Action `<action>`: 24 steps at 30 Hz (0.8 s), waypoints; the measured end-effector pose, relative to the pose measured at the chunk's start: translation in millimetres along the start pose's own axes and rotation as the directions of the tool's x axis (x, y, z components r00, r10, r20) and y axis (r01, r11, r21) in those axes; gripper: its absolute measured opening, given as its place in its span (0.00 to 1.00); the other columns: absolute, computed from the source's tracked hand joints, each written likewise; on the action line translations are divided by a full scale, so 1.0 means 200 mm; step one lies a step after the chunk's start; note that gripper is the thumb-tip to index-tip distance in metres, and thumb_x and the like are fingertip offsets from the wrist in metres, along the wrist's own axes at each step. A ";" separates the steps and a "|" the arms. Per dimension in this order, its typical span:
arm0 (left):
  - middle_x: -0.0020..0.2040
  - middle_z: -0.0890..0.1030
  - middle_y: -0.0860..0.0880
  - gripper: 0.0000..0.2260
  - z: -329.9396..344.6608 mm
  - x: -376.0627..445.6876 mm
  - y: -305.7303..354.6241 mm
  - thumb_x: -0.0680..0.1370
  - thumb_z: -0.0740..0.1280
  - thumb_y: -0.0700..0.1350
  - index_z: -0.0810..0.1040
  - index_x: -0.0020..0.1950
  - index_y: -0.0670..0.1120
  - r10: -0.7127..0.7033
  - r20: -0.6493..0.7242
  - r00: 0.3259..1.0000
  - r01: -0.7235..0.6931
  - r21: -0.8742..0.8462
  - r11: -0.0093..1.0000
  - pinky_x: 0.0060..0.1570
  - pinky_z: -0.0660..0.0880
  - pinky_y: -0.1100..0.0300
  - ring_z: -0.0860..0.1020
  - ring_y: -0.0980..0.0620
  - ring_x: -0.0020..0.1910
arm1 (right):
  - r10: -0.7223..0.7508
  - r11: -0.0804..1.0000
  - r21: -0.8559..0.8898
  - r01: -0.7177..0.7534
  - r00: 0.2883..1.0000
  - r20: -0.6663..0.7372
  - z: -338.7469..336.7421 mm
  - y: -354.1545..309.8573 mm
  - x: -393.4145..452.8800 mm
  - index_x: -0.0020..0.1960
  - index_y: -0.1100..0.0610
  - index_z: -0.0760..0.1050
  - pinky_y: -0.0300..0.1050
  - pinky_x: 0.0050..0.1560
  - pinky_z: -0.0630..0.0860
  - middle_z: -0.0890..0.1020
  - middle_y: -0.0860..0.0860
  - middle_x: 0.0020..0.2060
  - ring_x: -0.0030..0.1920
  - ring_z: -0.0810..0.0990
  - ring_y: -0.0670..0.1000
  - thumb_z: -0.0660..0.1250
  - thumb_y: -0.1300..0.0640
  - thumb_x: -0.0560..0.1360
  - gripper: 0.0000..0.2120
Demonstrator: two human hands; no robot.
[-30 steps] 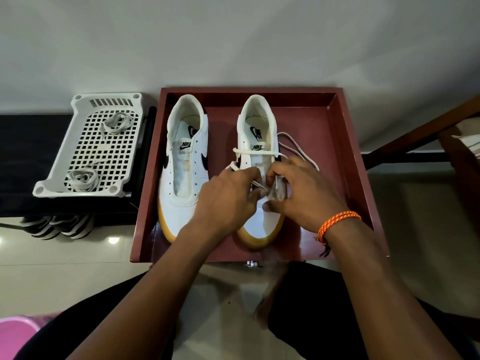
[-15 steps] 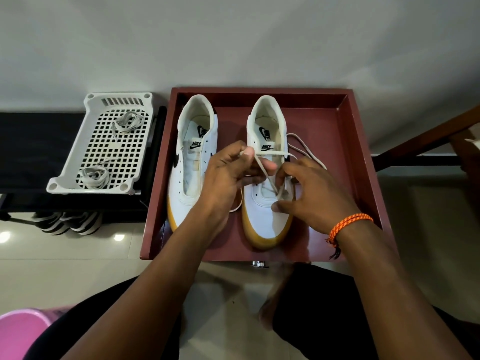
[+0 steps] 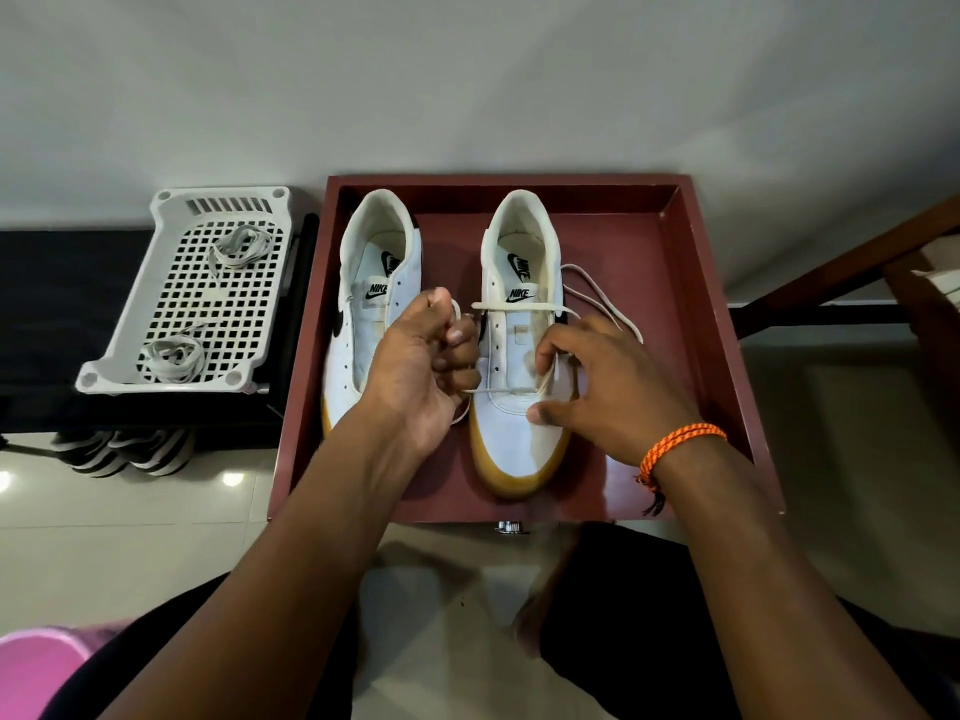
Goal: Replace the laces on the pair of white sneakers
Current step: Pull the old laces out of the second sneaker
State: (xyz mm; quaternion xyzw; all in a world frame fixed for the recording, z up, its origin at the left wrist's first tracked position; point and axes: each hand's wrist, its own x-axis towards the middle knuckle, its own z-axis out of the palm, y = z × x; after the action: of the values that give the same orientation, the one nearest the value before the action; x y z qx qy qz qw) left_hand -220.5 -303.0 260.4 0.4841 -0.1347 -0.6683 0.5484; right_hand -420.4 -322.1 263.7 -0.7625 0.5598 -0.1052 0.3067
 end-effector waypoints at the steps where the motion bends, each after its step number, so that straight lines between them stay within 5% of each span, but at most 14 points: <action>1: 0.34 0.65 0.52 0.15 0.00 -0.01 0.01 0.88 0.60 0.44 0.67 0.41 0.51 0.032 0.002 0.999 -0.032 0.167 0.985 0.25 0.53 0.66 0.58 0.58 0.27 | 0.008 1.000 -0.008 -0.008 1.000 -0.003 0.00 0.00 0.00 0.49 0.40 0.74 0.55 0.54 0.80 0.74 0.39 0.50 0.52 0.77 0.47 0.84 0.44 0.63 0.22; 4: 0.32 0.67 0.53 0.17 0.00 -0.02 0.01 0.89 0.61 0.43 0.68 0.39 0.48 0.248 0.090 0.965 -0.240 0.692 0.681 0.25 0.60 0.67 0.62 0.60 0.25 | 0.010 0.999 -0.033 -0.011 1.000 -0.019 0.01 -0.01 0.00 0.49 0.40 0.74 0.55 0.53 0.80 0.73 0.39 0.50 0.53 0.77 0.47 0.84 0.44 0.63 0.22; 9: 0.30 0.72 0.54 0.15 -0.05 0.01 0.00 0.85 0.66 0.49 0.76 0.40 0.47 0.350 0.110 0.930 -0.270 0.851 0.450 0.33 0.69 0.53 0.69 0.55 0.29 | -0.026 1.000 -0.015 0.026 0.999 0.045 -0.03 0.00 -0.01 0.54 0.37 0.76 0.56 0.54 0.81 0.75 0.40 0.52 0.53 0.78 0.48 0.81 0.46 0.67 0.20; 13: 0.27 0.75 0.50 0.19 -0.01 -0.01 0.01 0.85 0.66 0.55 0.78 0.37 0.46 0.386 0.121 0.915 -0.297 0.849 0.437 0.36 0.77 0.46 0.74 0.51 0.27 | 0.015 0.958 0.283 0.047 0.977 -0.215 -0.09 -0.01 0.01 0.52 0.43 0.83 0.56 0.46 0.85 0.85 0.43 0.45 0.44 0.85 0.47 0.69 0.57 0.75 0.11; 15: 0.28 0.78 0.49 0.19 0.01 -0.03 0.00 0.86 0.65 0.52 0.78 0.38 0.44 0.384 0.183 0.905 -0.338 0.857 0.388 0.33 0.76 0.48 0.76 0.51 0.26 | 0.083 0.965 0.262 0.021 0.921 -0.380 -0.08 -0.01 0.03 0.54 0.46 0.82 0.54 0.47 0.84 0.85 0.45 0.47 0.45 0.85 0.47 0.69 0.61 0.77 0.11; 17: 0.32 0.82 0.48 0.17 0.02 -0.06 0.00 0.86 0.64 0.50 0.79 0.40 0.45 0.354 0.258 0.899 -0.388 0.844 0.370 0.31 0.77 0.52 0.81 0.50 0.26 | 0.169 0.971 0.219 -0.098 0.929 -0.329 -0.06 0.02 0.04 0.66 0.44 0.78 0.55 0.55 0.83 0.84 0.47 0.59 0.54 0.84 0.50 0.71 0.60 0.77 0.20; 19: 0.36 0.84 0.49 0.15 0.04 -0.07 -0.01 0.87 0.64 0.47 0.81 0.42 0.46 0.309 0.348 0.885 -0.450 0.809 0.377 0.34 0.80 0.53 0.84 0.48 0.29 | 0.225 0.959 0.208 -0.194 0.965 -0.138 -0.03 0.05 0.04 0.75 0.44 0.73 0.56 0.62 0.80 0.82 0.46 0.65 0.61 0.82 0.54 0.70 0.57 0.77 0.26; 21: 0.40 0.87 0.50 0.13 0.06 -0.09 -0.02 0.88 0.63 0.45 0.84 0.48 0.45 0.275 0.444 0.853 -0.521 0.759 0.391 0.41 0.84 0.50 0.86 0.48 0.36 | 0.219 0.954 0.219 -0.206 0.975 -0.034 -0.01 0.06 0.04 0.70 0.46 0.77 0.54 0.61 0.80 0.83 0.42 0.53 0.58 0.83 0.54 0.69 0.58 0.78 0.21; 24: 0.48 0.89 0.50 0.11 0.07 -0.08 -0.05 0.88 0.63 0.43 0.86 0.57 0.43 0.254 0.527 0.811 -0.585 0.712 0.388 0.51 0.84 0.48 0.88 0.51 0.46 | 0.185 0.956 0.249 -0.156 0.978 -0.097 -0.03 0.05 0.06 0.50 0.47 0.84 0.58 0.49 0.83 0.84 0.48 0.39 0.44 0.84 0.53 0.72 0.62 0.77 0.10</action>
State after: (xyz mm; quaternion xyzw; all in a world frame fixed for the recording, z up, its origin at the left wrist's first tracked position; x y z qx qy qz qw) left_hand -238.6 -291.3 268.4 0.5161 -0.6544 -0.4200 0.3593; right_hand -427.6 -336.6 261.0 -0.6610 0.6239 -0.1907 0.3707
